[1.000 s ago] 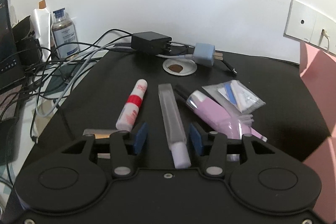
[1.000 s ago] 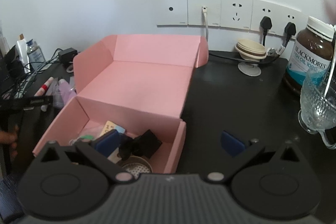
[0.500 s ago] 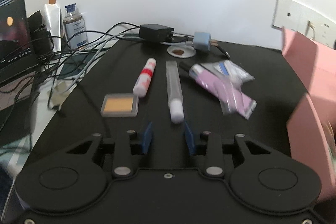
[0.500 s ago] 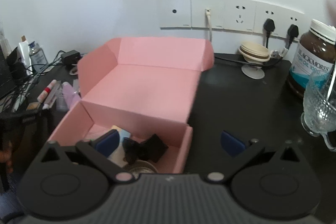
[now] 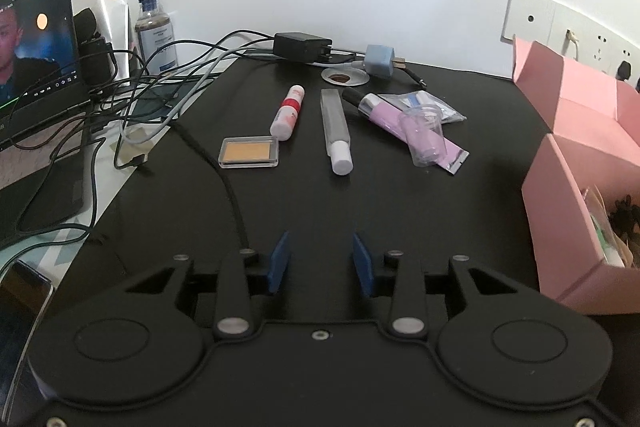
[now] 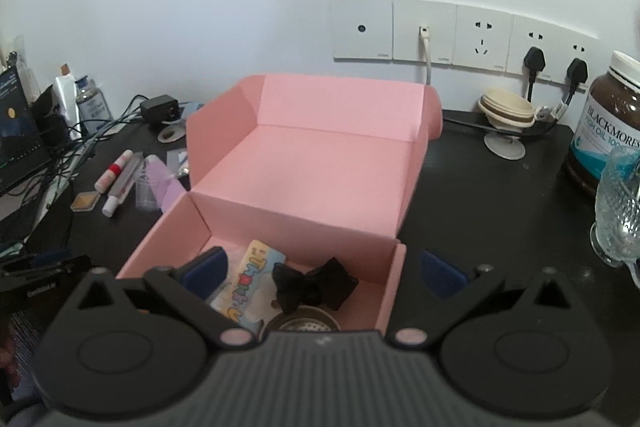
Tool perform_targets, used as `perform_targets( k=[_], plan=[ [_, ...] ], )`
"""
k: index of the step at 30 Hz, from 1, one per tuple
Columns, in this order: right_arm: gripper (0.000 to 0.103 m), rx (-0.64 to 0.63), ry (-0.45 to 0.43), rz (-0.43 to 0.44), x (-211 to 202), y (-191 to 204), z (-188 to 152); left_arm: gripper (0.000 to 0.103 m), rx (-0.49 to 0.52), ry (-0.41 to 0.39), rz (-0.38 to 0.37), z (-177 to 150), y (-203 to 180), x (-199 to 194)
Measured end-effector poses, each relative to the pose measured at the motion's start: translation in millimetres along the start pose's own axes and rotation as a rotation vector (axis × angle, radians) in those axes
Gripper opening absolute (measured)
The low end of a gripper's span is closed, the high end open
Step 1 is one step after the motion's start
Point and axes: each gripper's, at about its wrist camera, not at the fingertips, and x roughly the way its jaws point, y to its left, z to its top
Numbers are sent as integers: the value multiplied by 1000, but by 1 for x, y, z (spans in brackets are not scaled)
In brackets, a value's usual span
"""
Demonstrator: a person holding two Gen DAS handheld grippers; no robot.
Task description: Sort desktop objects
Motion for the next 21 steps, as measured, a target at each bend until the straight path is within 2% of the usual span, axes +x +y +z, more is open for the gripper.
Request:
perform_targets(
  k=[6, 15, 21],
  plan=[
    [102, 5, -3, -6, -3, -3, -2, 42, 26, -9, -1, 4, -4, 7],
    [102, 36, 1, -21, -5, -11, -6, 33, 44, -16, -53, -1, -9, 4],
    [102, 44, 3, -16, -3, -9, -7, 18, 38, -9, -91, -6, -8, -3]
  ],
)
